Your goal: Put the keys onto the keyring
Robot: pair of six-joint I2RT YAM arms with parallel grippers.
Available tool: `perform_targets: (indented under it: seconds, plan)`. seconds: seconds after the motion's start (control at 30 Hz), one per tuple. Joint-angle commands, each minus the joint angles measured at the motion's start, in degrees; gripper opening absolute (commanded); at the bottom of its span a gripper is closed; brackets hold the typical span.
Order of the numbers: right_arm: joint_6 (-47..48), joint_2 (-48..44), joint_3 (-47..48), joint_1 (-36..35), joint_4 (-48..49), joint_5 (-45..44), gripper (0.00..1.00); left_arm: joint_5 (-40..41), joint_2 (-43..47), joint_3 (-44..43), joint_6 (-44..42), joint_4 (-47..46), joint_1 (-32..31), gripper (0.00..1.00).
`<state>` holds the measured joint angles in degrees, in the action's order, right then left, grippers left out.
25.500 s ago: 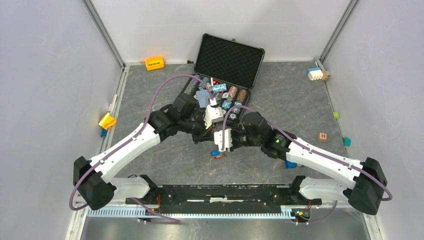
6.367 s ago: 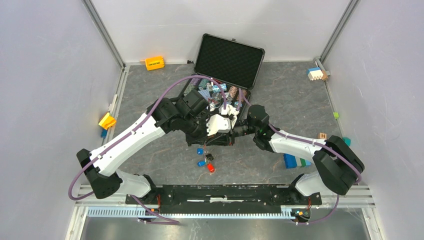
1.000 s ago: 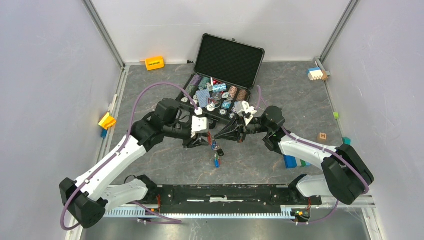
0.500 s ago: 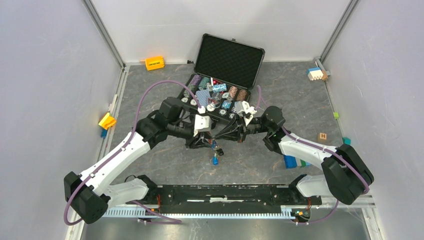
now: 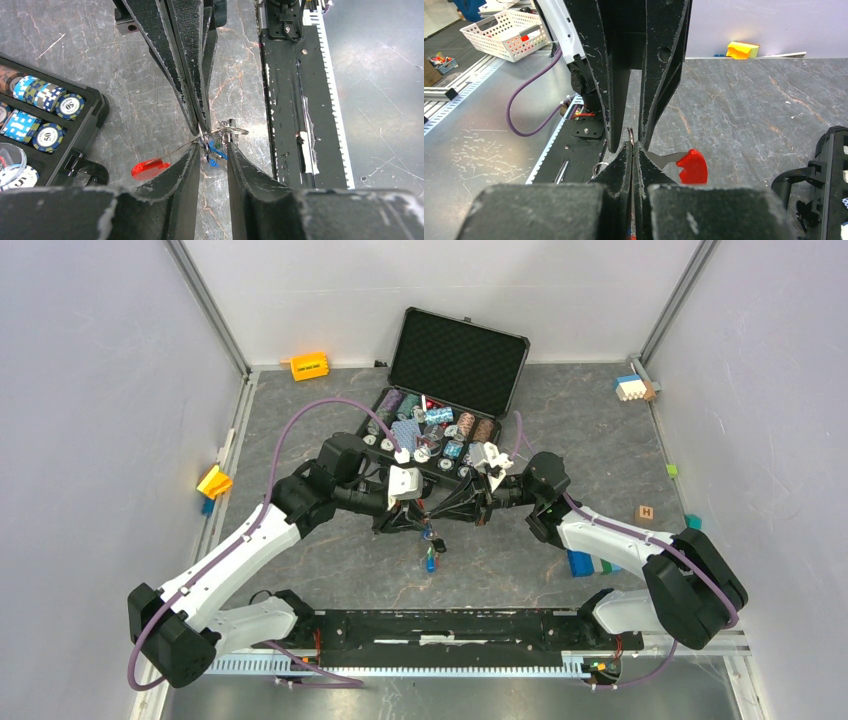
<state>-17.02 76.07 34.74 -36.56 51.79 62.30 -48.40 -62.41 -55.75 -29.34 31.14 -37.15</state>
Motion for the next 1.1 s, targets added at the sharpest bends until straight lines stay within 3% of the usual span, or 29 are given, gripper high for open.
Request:
perform_targets:
  seconds: [0.0, 0.77, 1.07]
  plan:
    - [0.89, -0.76, 1.56, 0.29, 1.94, -0.68, 0.00, -2.70, 0.94, -1.99, 2.09, -2.04, -0.30, 0.32]
    - [1.62, -0.62, 1.38, 0.29, 1.47, -0.84, 0.00, -0.08, 0.29, -2.88, 5.65, -4.69, -0.30, 0.06]
    - [2.57, -1.01, 1.33, 0.26, 0.37, -1.50, 0.00, 1.19, 0.66, -2.09, 6.89, -5.77, -0.30, 0.19]
